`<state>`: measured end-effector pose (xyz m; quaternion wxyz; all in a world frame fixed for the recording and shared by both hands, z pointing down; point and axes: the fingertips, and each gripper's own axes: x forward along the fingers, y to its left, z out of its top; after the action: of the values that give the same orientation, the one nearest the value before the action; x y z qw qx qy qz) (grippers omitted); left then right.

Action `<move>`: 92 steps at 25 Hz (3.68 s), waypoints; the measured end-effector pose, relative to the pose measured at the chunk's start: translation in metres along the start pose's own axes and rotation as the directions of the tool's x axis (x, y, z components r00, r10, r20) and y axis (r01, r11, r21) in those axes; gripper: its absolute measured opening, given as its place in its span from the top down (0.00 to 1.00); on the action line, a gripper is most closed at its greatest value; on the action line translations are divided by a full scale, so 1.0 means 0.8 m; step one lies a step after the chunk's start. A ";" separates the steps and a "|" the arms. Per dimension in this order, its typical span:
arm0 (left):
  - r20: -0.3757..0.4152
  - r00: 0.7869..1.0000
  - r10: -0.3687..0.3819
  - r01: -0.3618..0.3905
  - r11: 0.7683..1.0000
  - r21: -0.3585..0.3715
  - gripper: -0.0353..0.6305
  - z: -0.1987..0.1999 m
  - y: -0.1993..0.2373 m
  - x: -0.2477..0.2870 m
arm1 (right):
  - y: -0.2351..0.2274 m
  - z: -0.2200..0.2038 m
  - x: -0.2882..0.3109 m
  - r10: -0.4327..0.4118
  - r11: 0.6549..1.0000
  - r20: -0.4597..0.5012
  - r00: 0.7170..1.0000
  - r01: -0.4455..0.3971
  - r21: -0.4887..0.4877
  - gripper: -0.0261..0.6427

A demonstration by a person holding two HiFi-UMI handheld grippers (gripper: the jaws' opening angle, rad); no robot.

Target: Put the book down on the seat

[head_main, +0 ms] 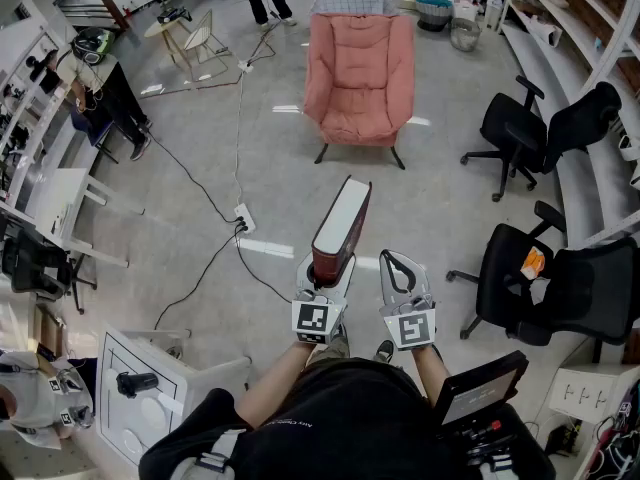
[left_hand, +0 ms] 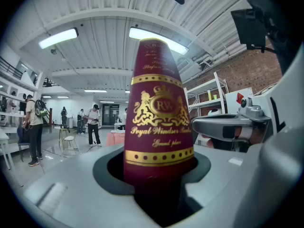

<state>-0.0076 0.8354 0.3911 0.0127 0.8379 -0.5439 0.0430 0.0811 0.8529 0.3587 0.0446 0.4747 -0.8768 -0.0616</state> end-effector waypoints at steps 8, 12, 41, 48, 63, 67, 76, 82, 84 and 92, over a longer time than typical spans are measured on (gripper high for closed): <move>0.007 1.000 -0.006 0.006 1.000 -0.012 0.61 0.000 0.031 0.010 | 0.006 0.007 0.031 0.018 0.998 0.031 0.999 -0.020 0.056 0.95; 0.001 1.000 -0.008 0.008 1.000 -0.023 0.61 -0.010 0.061 0.008 | 0.024 0.006 0.052 0.044 0.998 0.030 0.999 -0.046 0.038 0.91; -0.066 0.998 0.014 -0.011 0.999 0.050 0.61 -0.002 0.085 0.217 | -0.134 -0.048 0.193 0.081 0.991 0.033 0.996 -0.084 0.101 0.90; -0.058 0.998 0.012 -0.007 0.997 0.072 0.61 0.020 0.061 0.266 | -0.186 -0.056 0.217 0.147 0.983 0.046 0.988 -0.151 0.100 0.89; -0.057 0.996 -0.069 0.071 0.997 0.027 0.61 0.001 0.115 0.375 | -0.247 -0.075 0.313 0.113 0.990 -0.015 0.993 -0.111 0.085 0.88; -0.019 0.996 -0.090 0.090 0.996 0.005 0.61 0.011 0.164 0.413 | -0.254 -0.064 0.367 0.097 0.993 -0.027 0.995 -0.095 0.066 0.88; 0.019 0.989 -0.147 0.148 0.988 -0.049 0.61 0.014 0.279 0.465 | -0.229 -0.044 0.491 0.100 0.995 -0.051 0.994 -0.098 0.036 0.88; 0.034 0.985 -0.169 0.170 0.985 -0.030 0.61 0.014 0.319 0.497 | -0.220 -0.054 0.543 0.119 0.990 -0.043 0.992 -0.115 0.086 0.88; 0.038 0.985 -0.169 0.170 0.985 -0.036 0.61 0.015 0.329 0.509 | -0.225 -0.059 0.558 0.127 0.988 -0.051 0.991 -0.122 0.091 0.88; -0.001 0.985 -0.174 0.174 0.984 -0.039 0.61 0.004 0.354 0.598 | -0.289 -0.089 0.640 0.146 0.983 -0.042 0.988 -0.140 0.120 0.88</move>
<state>-0.0726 0.2841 0.4220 0.0337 0.8818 -0.4693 0.0333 0.0030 0.2943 0.4043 0.0431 0.4138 -0.9093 0.0052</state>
